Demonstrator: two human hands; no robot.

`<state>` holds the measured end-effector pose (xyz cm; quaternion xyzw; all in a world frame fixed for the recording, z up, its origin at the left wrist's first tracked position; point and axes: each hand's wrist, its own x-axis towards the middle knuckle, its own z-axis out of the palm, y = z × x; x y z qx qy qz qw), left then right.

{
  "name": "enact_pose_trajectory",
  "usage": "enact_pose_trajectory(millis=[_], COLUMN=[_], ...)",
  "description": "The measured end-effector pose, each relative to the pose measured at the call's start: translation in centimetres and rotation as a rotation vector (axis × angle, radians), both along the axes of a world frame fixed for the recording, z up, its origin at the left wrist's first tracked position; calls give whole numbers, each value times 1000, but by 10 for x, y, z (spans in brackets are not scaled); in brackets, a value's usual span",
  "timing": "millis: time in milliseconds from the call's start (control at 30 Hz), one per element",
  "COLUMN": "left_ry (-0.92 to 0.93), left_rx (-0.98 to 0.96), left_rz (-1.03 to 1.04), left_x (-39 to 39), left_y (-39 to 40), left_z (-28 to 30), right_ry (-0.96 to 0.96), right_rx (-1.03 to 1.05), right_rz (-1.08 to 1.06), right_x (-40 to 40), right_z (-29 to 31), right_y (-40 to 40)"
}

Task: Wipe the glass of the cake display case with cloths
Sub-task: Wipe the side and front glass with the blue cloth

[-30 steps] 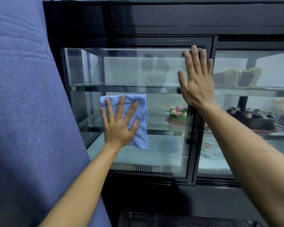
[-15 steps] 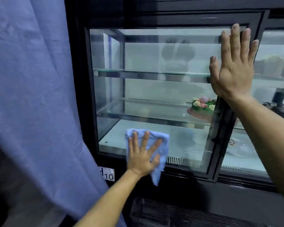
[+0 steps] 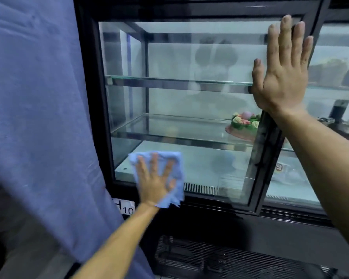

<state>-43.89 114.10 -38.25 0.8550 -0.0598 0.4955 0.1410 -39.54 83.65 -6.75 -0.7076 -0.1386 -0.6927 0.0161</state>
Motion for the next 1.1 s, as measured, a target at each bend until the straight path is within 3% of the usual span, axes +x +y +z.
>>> enact_pose_trajectory(millis=[67,133,233,367,567,667,800,900,967,1100], left_ry=[-56,-82,-34,-105,-51,54,-102,-116,-90,-201], left_rx=[106,52,-54,125,-61,-92,288,455,518,689], left_rz=[-78,-104,-36,-30,96,124,-32,-163,-158,-254], left_x=[3,-1,1,3,-11,-20,4,8,14,25], left_y=[-89,-164,-198,-132,80,104,-50,-170,-191,-159], left_z=[-12,-19,-16,-18,-4,5,-4,0,4,20], right_ry=[9,12,23,32,37,31,48,55,57,75], right_rx=[1,-1,4,10,21,31,23,7,-1,16], right_rz=[7,15,2,-1,-7,-11,-13,12,37,180], right_x=[-1,0,0,-5,-6,-5,-5,-6,-5,-2], right_z=[0,0,0,-1,1,0,-1,0,1,1], right_y=[-1,-2,-1,1,3,6,5,2,2,-3])
